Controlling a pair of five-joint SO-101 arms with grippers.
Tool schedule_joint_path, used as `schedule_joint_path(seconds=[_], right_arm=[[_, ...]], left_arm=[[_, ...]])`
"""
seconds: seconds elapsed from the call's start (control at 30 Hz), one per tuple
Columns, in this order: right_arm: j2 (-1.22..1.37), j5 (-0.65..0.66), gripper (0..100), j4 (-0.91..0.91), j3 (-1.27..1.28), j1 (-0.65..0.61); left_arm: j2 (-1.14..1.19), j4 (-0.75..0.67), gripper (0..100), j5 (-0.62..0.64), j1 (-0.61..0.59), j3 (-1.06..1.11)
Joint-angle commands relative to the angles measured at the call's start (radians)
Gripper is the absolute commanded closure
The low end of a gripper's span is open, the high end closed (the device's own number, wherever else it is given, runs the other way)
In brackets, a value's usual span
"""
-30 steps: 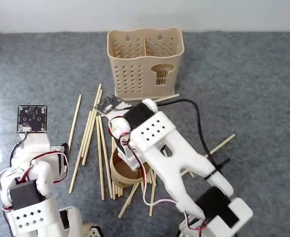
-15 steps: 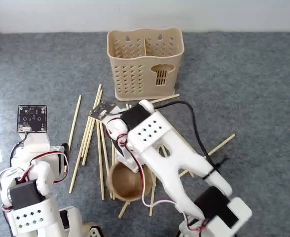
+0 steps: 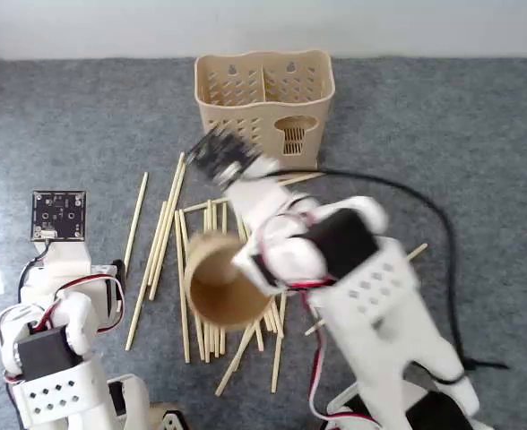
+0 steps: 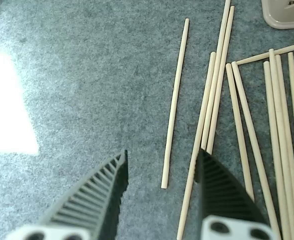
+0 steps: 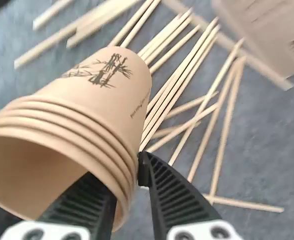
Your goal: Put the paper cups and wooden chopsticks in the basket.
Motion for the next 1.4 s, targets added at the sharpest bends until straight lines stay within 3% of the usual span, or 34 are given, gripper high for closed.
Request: schedule_joint_path(seconds=[0.0, 0.63, 1.37], right_arm=[[-0.038, 0.048, 98.8, 0.036, -0.206, 0.081], [0.521, 0.057, 98.8, -0.091, -0.964, 0.409], [0.846, 0.049, 98.8, -0.303, -1.033, 0.472]], left_arm=[[0.003, -0.026, 79, -0.003, 0.002, -0.008], [0.003, -0.028, 79, -0.003, 0.002, -0.008], [0.003, -0.026, 79, -0.002, 0.002, -0.005]])
